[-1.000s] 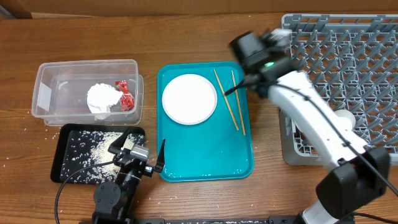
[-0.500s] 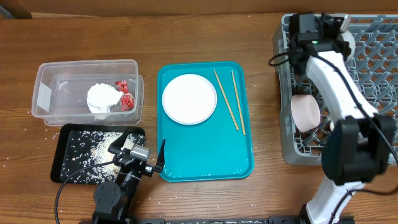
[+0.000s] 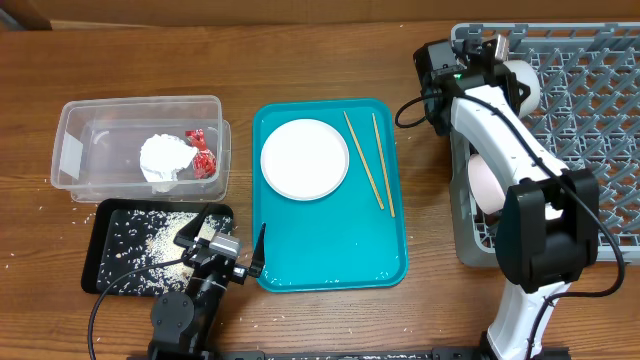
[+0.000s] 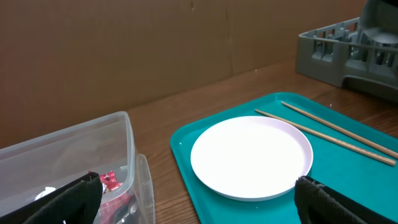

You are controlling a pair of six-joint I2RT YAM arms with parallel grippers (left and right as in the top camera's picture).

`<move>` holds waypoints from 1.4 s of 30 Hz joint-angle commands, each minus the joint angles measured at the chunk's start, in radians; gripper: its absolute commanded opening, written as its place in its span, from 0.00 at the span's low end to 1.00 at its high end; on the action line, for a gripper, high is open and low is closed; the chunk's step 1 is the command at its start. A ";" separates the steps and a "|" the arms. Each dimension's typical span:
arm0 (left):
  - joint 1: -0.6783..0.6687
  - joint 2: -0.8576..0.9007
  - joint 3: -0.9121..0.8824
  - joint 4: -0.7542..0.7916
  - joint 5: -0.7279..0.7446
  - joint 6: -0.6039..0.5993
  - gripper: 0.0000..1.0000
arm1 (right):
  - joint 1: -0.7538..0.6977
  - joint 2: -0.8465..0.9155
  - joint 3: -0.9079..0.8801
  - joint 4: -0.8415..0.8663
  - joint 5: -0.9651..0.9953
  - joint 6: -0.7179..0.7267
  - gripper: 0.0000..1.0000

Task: Sort waste into correct bins and load items into the dishwasher
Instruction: 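Grasp the grey emptied bowl with the right gripper and place in rack, then grasp the white plate edge with the right gripper and lift it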

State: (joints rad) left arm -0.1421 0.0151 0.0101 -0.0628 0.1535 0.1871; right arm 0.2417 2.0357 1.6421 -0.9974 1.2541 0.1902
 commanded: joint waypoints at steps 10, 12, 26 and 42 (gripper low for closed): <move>0.007 -0.010 -0.006 0.000 -0.004 0.008 1.00 | 0.081 0.003 -0.002 -0.153 -0.225 0.080 0.18; 0.007 -0.010 -0.006 0.000 -0.004 0.008 1.00 | 0.108 0.003 0.000 -0.181 -0.251 0.080 0.24; 0.007 -0.010 -0.006 0.000 -0.004 0.008 1.00 | 0.326 -0.030 0.231 -0.325 -1.387 0.282 0.56; 0.007 -0.010 -0.006 0.000 -0.004 0.008 1.00 | 0.323 -0.029 -0.235 0.188 -1.371 0.521 0.35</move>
State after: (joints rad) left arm -0.1421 0.0151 0.0097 -0.0624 0.1535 0.1871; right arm 0.5667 2.0285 1.4258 -0.8196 -0.0933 0.6849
